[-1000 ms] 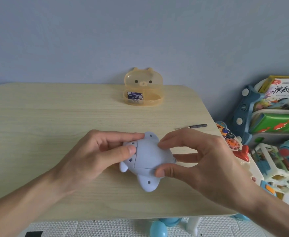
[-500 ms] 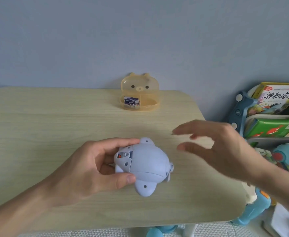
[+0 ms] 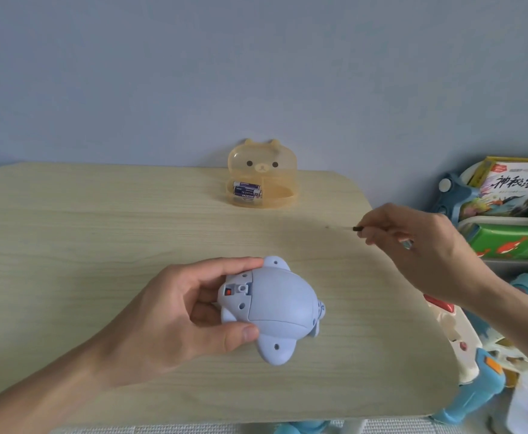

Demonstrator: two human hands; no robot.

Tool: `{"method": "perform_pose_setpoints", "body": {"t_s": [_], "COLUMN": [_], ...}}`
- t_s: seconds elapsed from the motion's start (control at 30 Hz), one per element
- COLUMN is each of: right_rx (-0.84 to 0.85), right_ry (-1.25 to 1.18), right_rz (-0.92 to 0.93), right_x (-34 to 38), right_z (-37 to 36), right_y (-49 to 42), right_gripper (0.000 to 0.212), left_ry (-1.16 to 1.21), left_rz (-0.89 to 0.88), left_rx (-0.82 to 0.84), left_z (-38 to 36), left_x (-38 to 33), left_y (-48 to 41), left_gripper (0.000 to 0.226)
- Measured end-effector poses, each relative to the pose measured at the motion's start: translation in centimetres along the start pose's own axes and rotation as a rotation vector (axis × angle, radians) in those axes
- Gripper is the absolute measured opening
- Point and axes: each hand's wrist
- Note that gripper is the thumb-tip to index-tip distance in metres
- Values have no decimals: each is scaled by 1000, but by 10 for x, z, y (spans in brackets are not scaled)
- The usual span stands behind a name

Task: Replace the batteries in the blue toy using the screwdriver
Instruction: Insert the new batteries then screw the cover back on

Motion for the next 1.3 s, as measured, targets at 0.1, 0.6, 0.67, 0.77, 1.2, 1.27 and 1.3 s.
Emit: {"method": "perform_pose_setpoints", "body": {"t_s": [0.1,0.6,0.67,0.77,1.2,1.27,1.3], "right_rx": [-33,58,74,90,-29,-34,-33], "right_ry": [-188,-198,-189,-166,-218,-203,-171], "right_rz": [19,331,332,332,396,381,384], "right_x": [41,111,111,111,139,140,140], "right_z": [16,14,13,13,4,0,-2], "right_y": [6,25,26,27,18,18,17], "right_gripper": [10,5,5,5,22,34,38], "left_ry": [-3,0,-8,-7,-99,-106,-108], "left_rz": [-16,-91,-91,-94,-129,-130,-133], "left_rx": [-27,-60,-64,-56,-106,-102,-98], "left_z": [-1,-1,-1,-2,-1,-1,-2], "left_x": [1,0,0,-1,-1,-2,-3], "left_y": [0,2,2,2,4,3,3], "left_gripper": [65,60,60,60,59,58,57]}}
Point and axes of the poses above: each hand's wrist, its own y-axis away from the middle knuckle, its own z-axis out of the back of the hand, x = y × z, and after that the axes turned 3 degrees about z, right-handed
